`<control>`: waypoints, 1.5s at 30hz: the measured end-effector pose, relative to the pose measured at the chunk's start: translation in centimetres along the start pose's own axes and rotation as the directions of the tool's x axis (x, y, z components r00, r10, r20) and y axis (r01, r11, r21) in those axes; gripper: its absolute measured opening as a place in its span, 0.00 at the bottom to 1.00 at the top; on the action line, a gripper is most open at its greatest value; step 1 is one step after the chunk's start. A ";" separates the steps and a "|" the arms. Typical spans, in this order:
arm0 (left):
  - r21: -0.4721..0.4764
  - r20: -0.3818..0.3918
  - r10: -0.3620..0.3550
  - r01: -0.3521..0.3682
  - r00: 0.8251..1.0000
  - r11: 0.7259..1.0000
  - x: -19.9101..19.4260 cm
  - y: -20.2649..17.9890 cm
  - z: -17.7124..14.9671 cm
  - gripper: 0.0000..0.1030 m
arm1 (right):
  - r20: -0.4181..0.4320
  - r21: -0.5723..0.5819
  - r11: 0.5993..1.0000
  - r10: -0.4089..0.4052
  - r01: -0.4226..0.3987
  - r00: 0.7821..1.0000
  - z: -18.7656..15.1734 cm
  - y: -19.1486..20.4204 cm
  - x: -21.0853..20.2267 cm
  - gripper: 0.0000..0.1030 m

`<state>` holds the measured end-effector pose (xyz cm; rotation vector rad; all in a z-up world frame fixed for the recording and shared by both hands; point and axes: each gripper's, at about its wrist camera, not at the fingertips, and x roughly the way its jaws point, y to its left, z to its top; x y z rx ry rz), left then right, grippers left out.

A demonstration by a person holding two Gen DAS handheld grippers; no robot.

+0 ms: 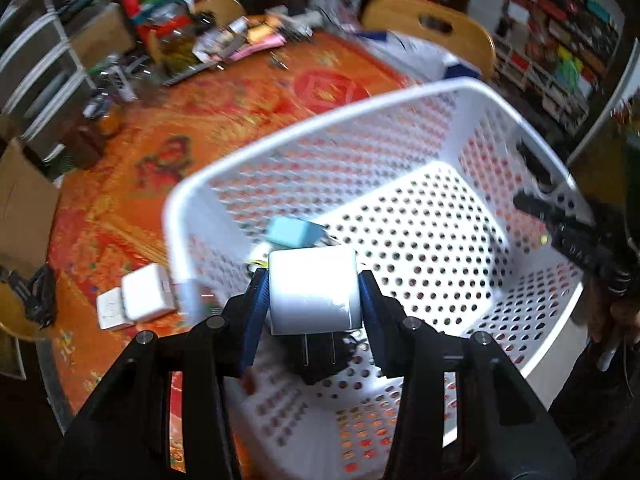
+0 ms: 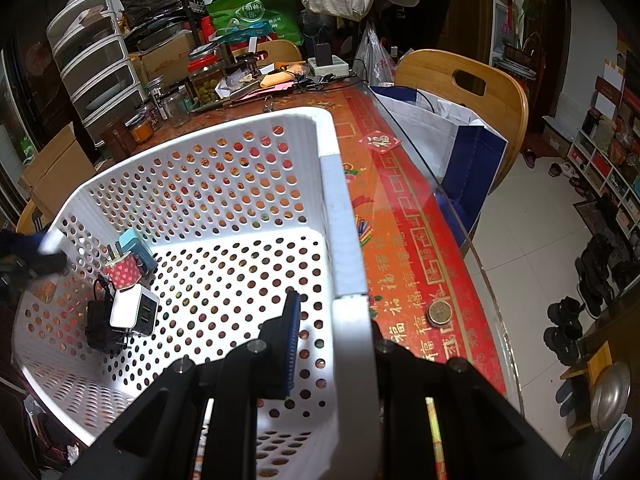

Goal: Organize rigid objects
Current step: 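Carry the white charger into the basket and release it, then grasp the white charger with handwritten marking using the left gripper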

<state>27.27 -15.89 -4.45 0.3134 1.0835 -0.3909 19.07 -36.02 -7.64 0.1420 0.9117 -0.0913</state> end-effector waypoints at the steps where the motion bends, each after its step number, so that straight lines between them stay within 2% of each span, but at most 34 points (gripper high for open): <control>1: 0.008 -0.012 -0.001 0.001 1.000 1.000 0.5 -0.6 0.1 0.41 | 0.000 0.000 1.000 0.000 0.000 1.000 0.0 0.0 0.0 0.18; 3: 0.023 -0.042 -0.004 0.005 0.999 1.000 1.2 -1.2 0.1 0.41 | 0.000 0.000 1.000 0.000 0.000 1.000 0.0 0.0 0.0 0.18; 9: 0.083 -0.138 0.050 -0.039 0.989 0.996 4.4 -2.1 -0.1 0.41 | 0.001 0.000 1.000 0.001 -0.001 1.000 0.0 0.0 0.0 0.18; 12: 0.098 -0.162 0.045 -0.029 0.986 0.995 5.2 -2.3 -0.6 0.41 | 0.002 0.000 1.000 0.002 -0.002 1.000 0.0 0.0 0.0 0.18; 15: 0.100 -0.151 0.021 -0.006 0.988 0.995 5.2 -2.3 -0.9 0.42 | 0.001 -0.001 1.000 0.001 -0.001 1.000 0.0 0.0 0.0 0.18; 16: 0.098 -0.137 0.018 -0.005 0.990 0.995 4.8 -2.1 -1.0 0.50 | 0.002 -0.001 1.000 0.002 -0.002 1.000 0.0 0.0 0.0 0.18; 17: 0.095 -0.117 0.018 -0.007 0.993 0.995 4.3 -1.9 -0.8 0.63 | 0.001 -0.001 1.000 0.001 -0.001 1.000 0.0 0.0 0.0 0.18; 19: 0.083 -0.044 0.014 -0.011 0.999 0.997 2.3 -1.2 -1.1 0.78 | 0.002 0.000 1.000 0.001 -0.001 1.000 0.0 0.0 0.0 0.18; 22: 0.038 0.085 0.001 -0.004 0.996 0.999 -2.1 1.2 -2.2 0.80 | 0.002 -0.002 1.000 0.001 -0.001 1.000 0.0 0.0 0.0 0.18; 24: -0.035 0.182 0.051 -0.045 0.982 0.998 -5.4 4.0 -3.1 0.85 | 0.002 -0.001 1.000 0.001 -0.001 1.000 0.0 0.0 0.0 0.18; 25: -0.077 0.214 0.080 -0.064 0.973 0.995 -6.6 5.4 -3.4 0.94 | 0.001 -0.001 1.000 0.001 -0.001 1.000 0.0 0.0 0.0 0.18; 26: -0.131 0.247 0.115 -0.084 0.962 0.988 -7.7 7.2 -3.9 1.00 | 0.000 0.000 1.000 0.000 0.000 1.000 0.0 0.0 0.1 0.18; 27: -0.207 0.272 0.162 -0.107 0.949 0.973 -8.6 9.7 -4.8 1.00 | 0.000 0.001 1.000 0.001 -0.001 1.000 0.0 0.0 0.1 0.18; 28: -0.251 0.264 0.185 -0.118 0.946 0.961 -8.7 11.4 -5.3 1.00 | 0.001 -0.001 1.000 0.001 -0.001 1.000 0.0 0.0 0.1 0.18; 30: -0.355 0.207 0.214 -0.131 0.955 0.926 -7.2 15.9 -6.7 1.00 | 0.002 -0.002 1.000 0.001 -0.001 1.000 0.0 0.0 0.1 0.18; 33: -0.414 0.117 0.194 -0.130 0.974 0.901 -3.3 19.9 -8.5 1.00 | 0.001 -0.001 1.000 0.000 0.000 1.000 -0.1 0.0 0.1 0.18; 35: -0.418 0.062 0.169 -0.129 0.984 0.899 -0.2 21.1 -9.8 1.00 | -0.002 0.001 1.000 -0.001 0.001 1.000 -0.1 -0.1 0.1 0.18; 37: -0.425 0.040 0.174 -0.141 0.984 0.894 2.0 21.8 -10.4 1.00 | -0.004 0.000 1.000 -0.004 0.004 1.000 -0.1 0.0 0.0 0.18; 41: -0.505 0.046 0.204 -0.153 0.978 0.849 3.9 24.0 -10.9 0.99 | -0.011 -0.003 1.000 -0.007 0.007 1.000 -0.1 0.1 0.0 0.18; 43: -0.530 0.034 0.184 -0.138 0.982 0.837 5.2 25.2 -11.2 0.99 | -0.012 -0.005 1.000 -0.010 0.010 1.000 -0.1 0.2 -0.1 0.18; 45: -0.532 -0.002 0.191 -0.163 0.982 0.831 6.3 26.1 -11.4 0.99 | -0.014 -0.007 1.000 -0.013 0.013 1.000 -0.1 0.2 0.0 0.18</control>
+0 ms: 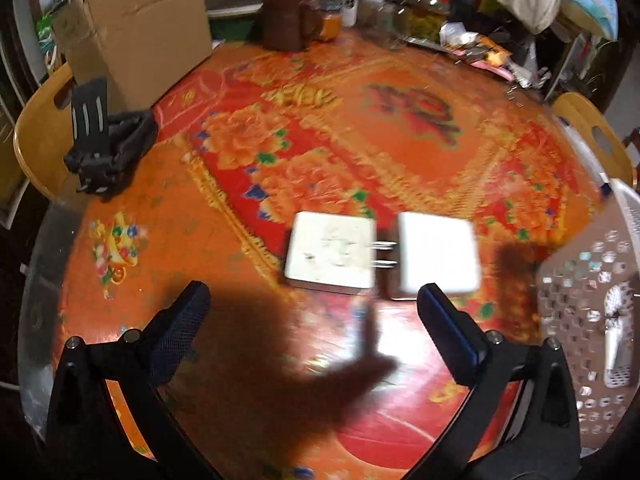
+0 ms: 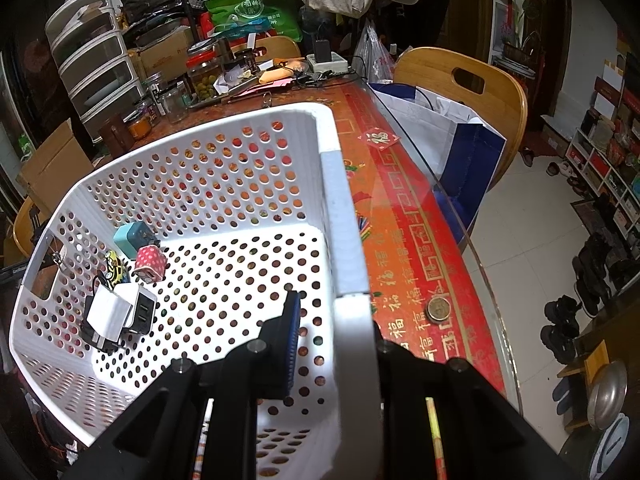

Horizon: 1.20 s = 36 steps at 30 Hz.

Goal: Organize rigid objects
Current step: 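Grasp the white charger with handwritten marking using the left gripper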

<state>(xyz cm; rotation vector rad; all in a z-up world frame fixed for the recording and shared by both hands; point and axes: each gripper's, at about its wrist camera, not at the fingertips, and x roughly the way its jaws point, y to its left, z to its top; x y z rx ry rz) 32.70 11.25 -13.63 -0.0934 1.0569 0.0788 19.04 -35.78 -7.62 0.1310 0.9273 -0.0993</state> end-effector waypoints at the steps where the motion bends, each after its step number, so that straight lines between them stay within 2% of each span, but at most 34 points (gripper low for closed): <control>1: 0.001 -0.009 0.008 -0.008 1.000 1.000 0.9 0.2 0.2 0.99 | -0.001 0.001 1.000 0.000 0.000 1.000 0.0 0.0 0.0 0.18; 6: 0.027 -0.016 0.047 -0.047 0.999 0.999 4.0 -0.1 0.9 1.00 | 0.002 0.004 1.000 0.000 0.000 1.000 0.1 0.0 0.0 0.18; 9: 0.016 -0.012 0.030 -0.030 0.999 0.999 4.6 -0.1 1.5 1.00 | 0.001 0.002 1.000 0.000 0.000 1.000 0.2 0.0 0.0 0.18; 12: 0.048 -0.014 0.065 -0.064 0.998 0.997 5.6 -0.8 1.8 1.00 | 0.001 0.001 1.000 0.000 0.000 1.000 0.2 0.0 0.0 0.18; 15: 0.045 -0.003 0.055 -0.054 0.999 0.998 5.7 -1.0 1.9 0.97 | 0.003 0.002 1.000 0.001 -0.001 1.000 0.2 0.0 0.0 0.18; 16: 0.039 -0.002 0.036 -0.035 0.999 0.999 5.6 -1.0 1.9 0.84 | 0.003 0.002 1.000 0.001 -0.001 1.000 0.2 0.1 0.0 0.18; 17: 0.033 0.001 0.002 -0.002 1.000 0.999 5.2 -1.1 1.9 0.57 | 0.003 0.002 1.000 0.001 -0.001 1.000 0.2 0.1 0.0 0.18; 18: 0.035 -0.001 -0.009 0.009 1.000 0.999 4.9 -1.4 2.0 0.51 | 0.002 0.001 1.000 0.000 0.000 1.000 0.2 0.1 0.0 0.18; 20: 0.054 0.021 0.061 -0.062 0.998 0.997 4.4 -2.0 1.9 0.51 | 0.003 0.001 1.000 0.001 -0.001 1.000 0.2 0.1 0.0 0.18; 24: 0.071 0.105 0.085 -0.093 0.991 0.993 1.9 -2.9 1.5 0.51 | 0.005 0.001 1.000 0.002 -0.002 1.000 0.2 0.1 0.0 0.18; 29: 0.076 0.250 0.105 -0.128 0.963 0.989 -3.6 -4.2 1.5 0.51 | 0.006 0.000 1.000 0.002 -0.002 1.000 0.2 0.1 0.0 0.18; 33: 0.110 0.326 0.079 -0.121 0.942 0.987 -8.2 -5.9 1.2 0.51 | 0.005 0.001 1.000 0.002 -0.002 1.000 0.2 0.1 0.0 0.18; 36: 0.147 0.353 0.055 -0.113 0.934 0.983 -10.8 -7.7 0.8 0.51 | 0.003 -0.002 1.000 0.005 -0.005 1.000 0.2 0.1 0.0 0.18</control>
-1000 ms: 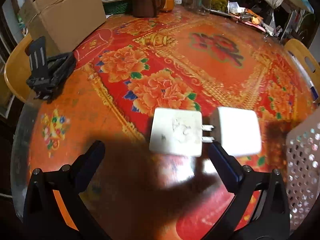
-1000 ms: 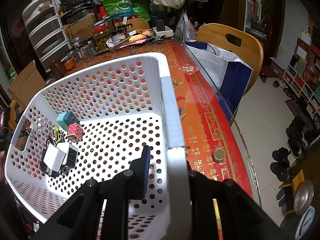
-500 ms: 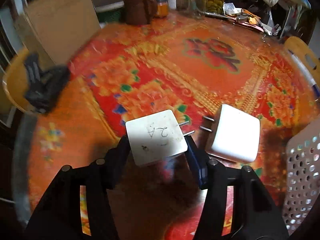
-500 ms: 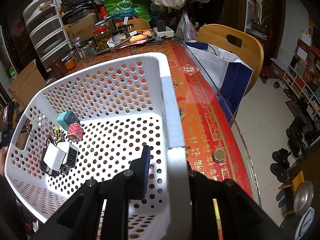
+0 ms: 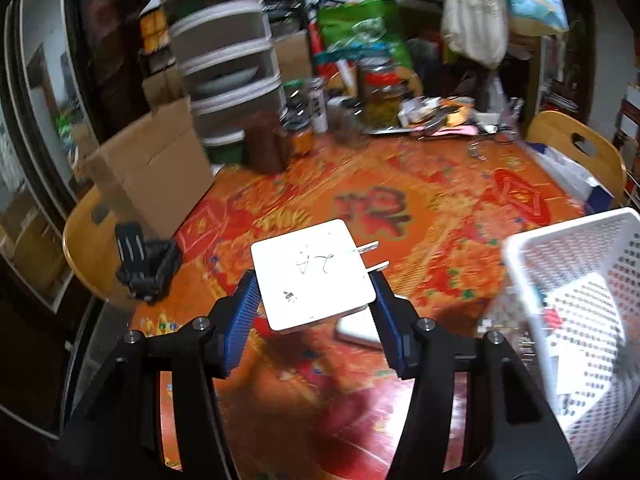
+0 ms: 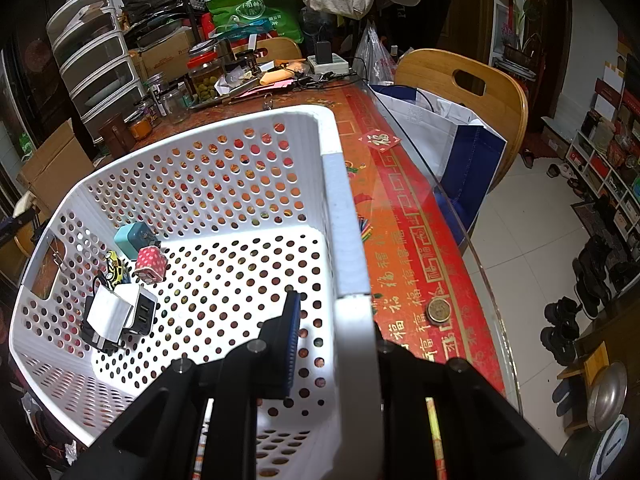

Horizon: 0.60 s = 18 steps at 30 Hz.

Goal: Organize rigid objects
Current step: 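Grasp the white charger with handwritten marking using the left gripper, then carry the marked charger into the basket and open the left gripper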

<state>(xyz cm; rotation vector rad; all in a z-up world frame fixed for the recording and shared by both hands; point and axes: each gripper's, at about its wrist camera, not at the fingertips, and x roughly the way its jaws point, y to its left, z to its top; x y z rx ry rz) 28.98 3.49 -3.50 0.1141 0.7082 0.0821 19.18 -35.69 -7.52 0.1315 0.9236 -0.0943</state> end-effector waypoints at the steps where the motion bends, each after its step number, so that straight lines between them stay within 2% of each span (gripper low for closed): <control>1: 0.010 0.006 -0.011 0.011 1.000 1.000 -0.9 -0.6 0.2 0.51 | 0.000 0.000 1.000 0.000 0.000 1.000 0.0 0.0 0.0 0.18; 12: 0.158 0.033 -0.137 0.130 0.990 0.979 -6.8 -10.3 0.6 0.51 | 0.000 0.000 1.000 0.000 0.000 1.000 0.0 0.0 0.0 0.18; 18: 0.240 -0.038 -0.219 0.221 0.975 0.945 -7.1 -15.6 0.1 0.51 | 0.000 0.000 1.000 0.000 0.000 1.000 0.0 0.0 0.0 0.18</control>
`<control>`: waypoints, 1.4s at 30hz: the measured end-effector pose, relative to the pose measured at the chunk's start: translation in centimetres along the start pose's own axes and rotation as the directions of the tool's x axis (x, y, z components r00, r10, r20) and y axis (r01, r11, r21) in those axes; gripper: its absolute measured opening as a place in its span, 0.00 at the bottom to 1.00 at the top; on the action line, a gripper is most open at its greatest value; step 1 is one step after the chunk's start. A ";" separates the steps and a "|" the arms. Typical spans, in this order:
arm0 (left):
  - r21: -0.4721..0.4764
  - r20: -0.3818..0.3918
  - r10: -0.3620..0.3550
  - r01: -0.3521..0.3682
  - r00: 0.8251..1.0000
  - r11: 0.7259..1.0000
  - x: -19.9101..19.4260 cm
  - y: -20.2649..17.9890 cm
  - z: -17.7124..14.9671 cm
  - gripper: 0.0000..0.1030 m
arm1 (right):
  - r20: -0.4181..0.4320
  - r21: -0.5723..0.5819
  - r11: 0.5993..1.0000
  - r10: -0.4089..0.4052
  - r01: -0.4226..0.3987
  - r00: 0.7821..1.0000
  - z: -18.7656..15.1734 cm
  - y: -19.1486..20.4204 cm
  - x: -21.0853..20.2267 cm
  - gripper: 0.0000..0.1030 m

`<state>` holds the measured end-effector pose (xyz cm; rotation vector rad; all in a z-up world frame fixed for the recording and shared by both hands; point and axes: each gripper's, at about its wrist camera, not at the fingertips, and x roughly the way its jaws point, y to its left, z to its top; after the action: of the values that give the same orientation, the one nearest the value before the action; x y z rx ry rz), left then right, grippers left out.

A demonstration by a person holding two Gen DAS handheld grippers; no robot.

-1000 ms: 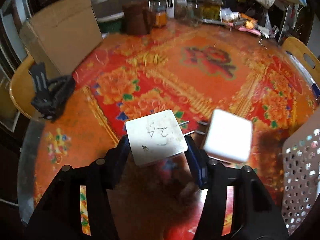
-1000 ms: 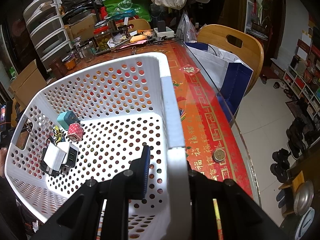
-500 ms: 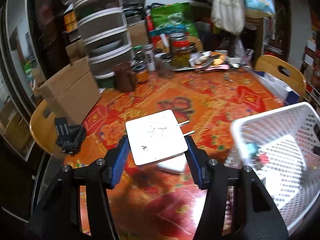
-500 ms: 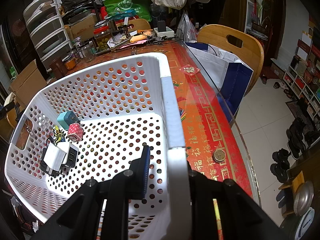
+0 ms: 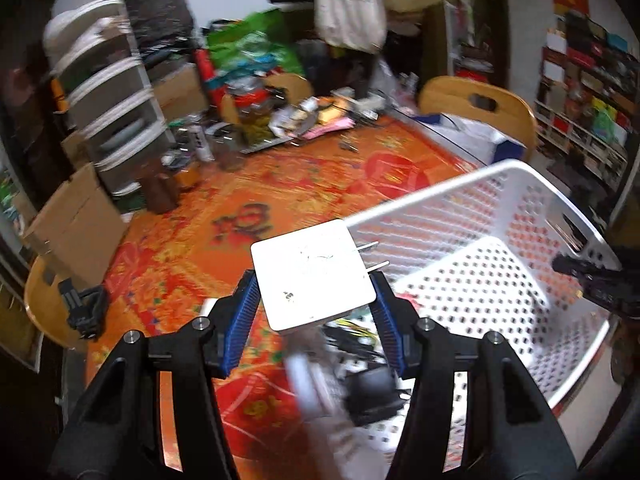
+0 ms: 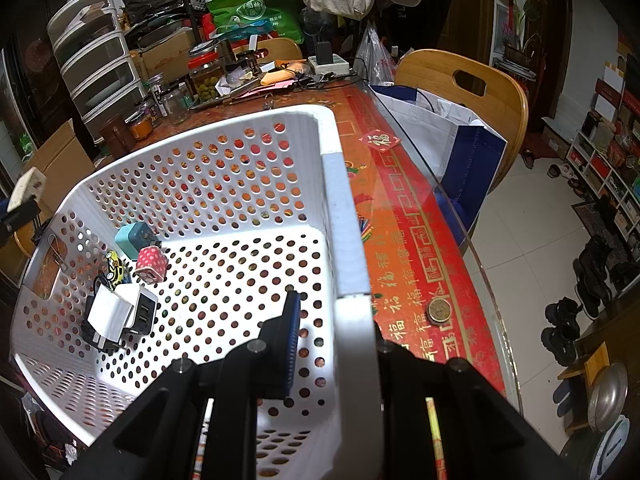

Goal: Organize rigid objects
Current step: 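Carry the marked charger into the basket and open the left gripper, then grasp the last white square charger with the left gripper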

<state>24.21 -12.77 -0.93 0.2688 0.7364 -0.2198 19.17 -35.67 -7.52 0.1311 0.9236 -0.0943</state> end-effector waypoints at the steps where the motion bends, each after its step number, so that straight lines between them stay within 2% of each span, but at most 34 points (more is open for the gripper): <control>1: 0.013 -0.029 -0.026 0.026 0.999 1.000 0.5 -0.8 0.1 0.51 | 0.000 0.000 1.000 0.000 0.000 1.000 0.0 0.0 0.0 0.18; 4: 0.027 -0.116 -0.086 0.090 0.990 0.996 2.4 -2.6 0.1 0.51 | -0.001 0.000 1.000 0.000 0.000 1.000 0.0 0.0 0.0 0.18; 7: 0.031 -0.182 -0.112 0.120 0.977 0.992 3.9 -4.0 0.0 0.51 | 0.000 0.000 1.000 0.000 0.000 1.000 0.0 0.0 0.0 0.18; 12: 0.074 -0.298 -0.125 0.154 0.946 0.985 6.7 -5.7 -0.6 0.51 | 0.001 0.000 1.000 0.001 -0.001 1.000 0.0 0.1 0.0 0.19; 16: 0.084 -0.344 -0.129 0.167 0.930 0.982 7.7 -6.3 -1.3 0.51 | 0.001 0.000 1.000 0.001 -0.001 1.000 0.0 0.1 0.0 0.19; 18: 0.080 -0.331 -0.124 0.159 0.935 0.984 7.5 -6.1 -1.4 0.52 | 0.001 0.000 1.000 0.001 -0.001 1.000 0.0 0.1 0.0 0.19; 19: 0.085 -0.330 -0.115 0.151 0.937 0.985 7.4 -6.1 -1.2 0.56 | 0.001 0.000 1.000 0.000 0.000 1.000 -0.1 0.1 0.0 0.19; 20: 0.090 -0.328 -0.112 0.149 0.938 0.985 7.4 -6.0 -1.2 0.65 | 0.001 0.000 1.000 0.001 -0.001 1.000 0.0 0.1 0.0 0.19; 22: 0.092 -0.308 -0.114 0.149 0.944 0.984 7.0 -5.7 -1.0 0.75 | 0.001 0.000 1.000 0.002 -0.002 1.000 -0.1 0.1 0.0 0.19; 23: 0.089 -0.292 -0.118 0.150 0.949 0.985 6.5 -5.4 -0.8 0.75 | 0.001 0.001 1.000 0.003 -0.003 1.000 -0.1 0.1 0.0 0.19; 27: 0.012 -0.163 -0.151 0.155 0.975 0.988 2.3 -1.4 -0.1 0.78 | 0.000 -0.002 1.000 0.003 -0.003 1.000 0.1 0.4 -0.1 0.20; 28: -0.019 -0.125 -0.145 0.144 0.981 0.989 1.2 0.2 0.0 0.84 | 0.000 -0.003 1.000 0.003 -0.003 1.000 0.1 0.5 -0.1 0.20; 30: -0.093 -0.045 -0.101 0.097 0.994 0.991 -0.7 4.0 0.0 0.98 | -0.001 -0.004 1.000 0.003 -0.003 1.000 0.2 0.6 -0.1 0.20; 32: -0.162 -0.004 -0.019 0.018 1.000 0.987 -1.4 8.0 -0.4 1.00 | -0.001 -0.004 1.000 0.003 -0.003 1.000 0.2 0.6 0.0 0.20; 34: -0.221 -0.049 0.029 -0.039 0.998 0.974 0.1 12.0 -1.2 1.00 | -0.001 -0.004 1.000 0.003 -0.003 1.000 0.2 0.6 0.0 0.20; 36: -0.249 -0.142 0.045 -0.079 0.989 0.965 3.6 15.2 -2.7 1.00 | -0.002 -0.002 1.000 0.004 -0.004 1.000 0.2 0.6 0.0 0.20; 39: -0.266 -0.284 0.025 -0.104 0.959 0.958 9.5 17.7 -5.2 1.00 | -0.005 0.000 1.000 0.005 -0.005 1.000 0.2 0.4 0.2 0.20; 42: -0.268 -0.317 0.000 -0.089 0.948 0.959 12.9 17.8 -7.0 1.00 | -0.005 0.000 1.000 0.004 -0.004 1.000 0.2 0.4 0.2 0.20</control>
<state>34.21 4.90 -11.81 0.0493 1.0657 -0.0256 19.53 -35.31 -7.51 0.1336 0.9286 -0.0899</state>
